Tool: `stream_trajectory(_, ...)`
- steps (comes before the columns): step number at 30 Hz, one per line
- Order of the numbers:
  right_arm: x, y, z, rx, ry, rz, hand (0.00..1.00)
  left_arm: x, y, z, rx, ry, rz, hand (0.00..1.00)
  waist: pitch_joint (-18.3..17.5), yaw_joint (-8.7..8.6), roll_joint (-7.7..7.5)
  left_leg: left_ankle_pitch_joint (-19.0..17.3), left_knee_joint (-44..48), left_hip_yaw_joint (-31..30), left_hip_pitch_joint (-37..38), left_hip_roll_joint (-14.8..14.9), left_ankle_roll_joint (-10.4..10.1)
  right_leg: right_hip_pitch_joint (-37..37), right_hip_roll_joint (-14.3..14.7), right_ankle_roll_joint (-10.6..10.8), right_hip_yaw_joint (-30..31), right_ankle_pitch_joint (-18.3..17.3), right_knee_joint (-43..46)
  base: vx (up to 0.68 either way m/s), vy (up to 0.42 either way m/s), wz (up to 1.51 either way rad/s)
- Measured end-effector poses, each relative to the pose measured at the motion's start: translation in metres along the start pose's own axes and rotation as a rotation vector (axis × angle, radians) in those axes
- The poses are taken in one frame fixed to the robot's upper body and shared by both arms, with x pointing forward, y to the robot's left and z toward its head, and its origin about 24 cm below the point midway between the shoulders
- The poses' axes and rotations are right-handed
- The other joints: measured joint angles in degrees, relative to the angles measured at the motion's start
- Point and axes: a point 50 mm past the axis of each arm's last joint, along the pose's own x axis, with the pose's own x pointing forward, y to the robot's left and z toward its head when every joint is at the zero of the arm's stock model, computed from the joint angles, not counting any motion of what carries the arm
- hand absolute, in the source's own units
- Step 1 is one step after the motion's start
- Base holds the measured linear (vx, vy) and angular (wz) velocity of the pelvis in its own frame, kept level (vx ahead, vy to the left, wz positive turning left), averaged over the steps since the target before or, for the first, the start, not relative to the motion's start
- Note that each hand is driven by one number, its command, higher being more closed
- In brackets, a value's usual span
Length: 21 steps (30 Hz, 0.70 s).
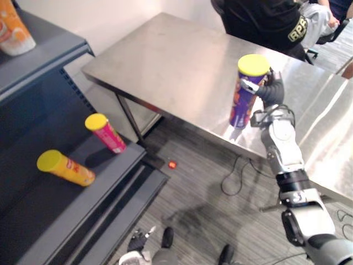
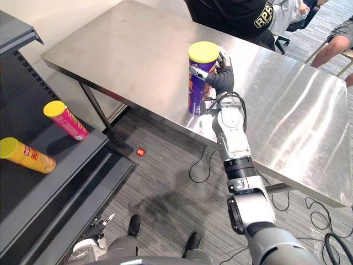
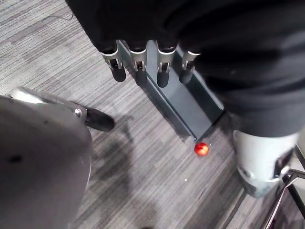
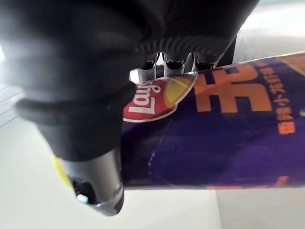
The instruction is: Put the gum and the chips on the shelf.
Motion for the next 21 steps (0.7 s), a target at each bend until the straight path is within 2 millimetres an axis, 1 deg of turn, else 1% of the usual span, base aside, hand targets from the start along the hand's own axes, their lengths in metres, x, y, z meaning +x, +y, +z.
stream_trajectory(3,0.002,0.000,0.002,0.001,-0.003,-0.007,1.00,0.001,0.000,0.002,0.002,-0.006,0.003,0.00,0.22,0.66,-0.30,0.00,0.01,0.04,0.00,0.01,0.00,-0.04,0.01,0.00,0.03,0.00,0.00,0.00,0.000,0.00)
stream_trajectory(8,0.005,0.002,0.003,0.002,-0.006,-0.005,1.00,0.001,0.002,0.002,0.003,-0.006,0.019,0.00,0.50,0.74,-0.70,0.00,-0.01,0.07,0.00,-0.02,0.00,-0.04,-0.02,0.00,0.03,0.00,0.00,0.00,0.000,0.00)
stream_trajectory(18,0.005,0.001,0.004,0.005,-0.010,-0.012,1.00,0.001,0.002,0.002,0.005,-0.005,0.022,0.00,0.50,0.70,-0.70,0.00,0.03,0.88,0.20,0.13,0.00,-0.34,0.03,-0.02,0.83,0.03,0.01,0.00,-0.004,-0.04)
stream_trajectory(20,0.004,0.000,0.008,0.013,-0.030,-0.019,1.00,0.000,0.002,0.002,0.005,-0.005,0.023,0.00,0.50,0.70,-0.70,0.00,0.02,1.28,0.38,0.18,0.00,-0.35,0.04,-0.03,1.11,0.03,0.01,0.01,-0.004,-0.08)
stream_trajectory(21,0.000,-0.002,0.015,0.024,-0.065,-0.025,1.00,0.000,0.002,0.001,0.005,-0.004,0.026,0.00,0.50,0.71,-0.70,0.00,-0.03,1.60,0.70,0.21,0.00,-0.31,0.05,-0.03,1.46,0.03,0.01,0.02,-0.005,-0.10)
